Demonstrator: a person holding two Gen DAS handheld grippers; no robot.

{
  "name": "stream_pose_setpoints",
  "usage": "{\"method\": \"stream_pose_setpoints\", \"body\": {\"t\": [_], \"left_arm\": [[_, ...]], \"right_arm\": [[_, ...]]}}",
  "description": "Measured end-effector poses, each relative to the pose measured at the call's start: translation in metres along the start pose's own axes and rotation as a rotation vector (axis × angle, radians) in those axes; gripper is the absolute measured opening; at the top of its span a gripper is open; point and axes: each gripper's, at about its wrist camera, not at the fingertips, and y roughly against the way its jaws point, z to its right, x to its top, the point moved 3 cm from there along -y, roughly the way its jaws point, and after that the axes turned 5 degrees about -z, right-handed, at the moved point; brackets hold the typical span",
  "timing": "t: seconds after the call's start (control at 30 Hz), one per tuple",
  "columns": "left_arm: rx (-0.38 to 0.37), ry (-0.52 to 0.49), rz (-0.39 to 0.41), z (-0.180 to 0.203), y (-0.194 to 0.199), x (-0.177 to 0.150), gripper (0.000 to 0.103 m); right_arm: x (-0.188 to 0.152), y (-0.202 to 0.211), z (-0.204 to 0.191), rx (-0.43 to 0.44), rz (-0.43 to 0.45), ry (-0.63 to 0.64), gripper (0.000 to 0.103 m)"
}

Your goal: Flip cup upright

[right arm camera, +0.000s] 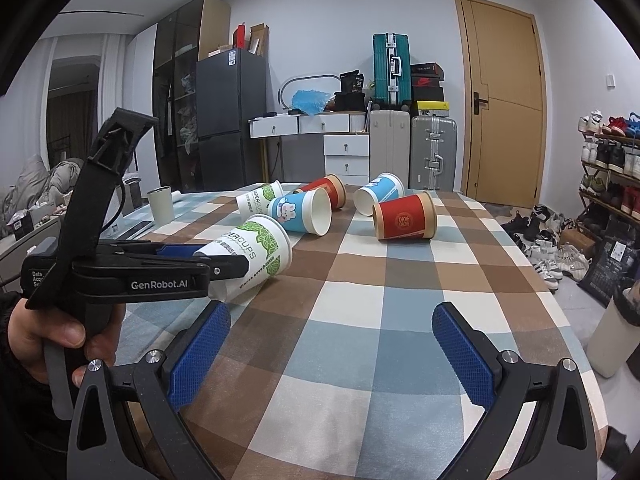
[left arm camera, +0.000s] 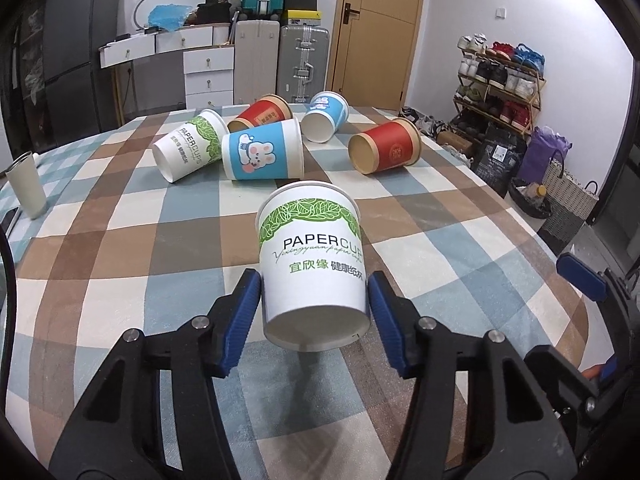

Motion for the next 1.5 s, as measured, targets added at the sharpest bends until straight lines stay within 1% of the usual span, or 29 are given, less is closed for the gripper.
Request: {"method": "stream_pose_setpoints", "body": {"t": [0.33,0.8,1.07,1.5], "left_arm": [[0.015,0.044,0.068,-0.014,0.032,-0.009,0.053],[0.030,0.073,0.133,-0.022,0.087,-0.039,0.053],[0.026,0.095,0.111,-0.021,0.095,-0.058,0.053],[0.015,0.097,0.090,-0.012,0.102,-0.084,0.053]], "right_arm": [[0.001,0.002,-0.004,0.011,0.012,0.003,0.103],[0.001,0.008,-0.019,0.053,0.050,0.035,0.103],[-0.001,0.008,-0.027,0.069,0.051,0.060,0.103],[-0.005,0.009,-0.036,0.103,0.052,0.088,0.103]]}}
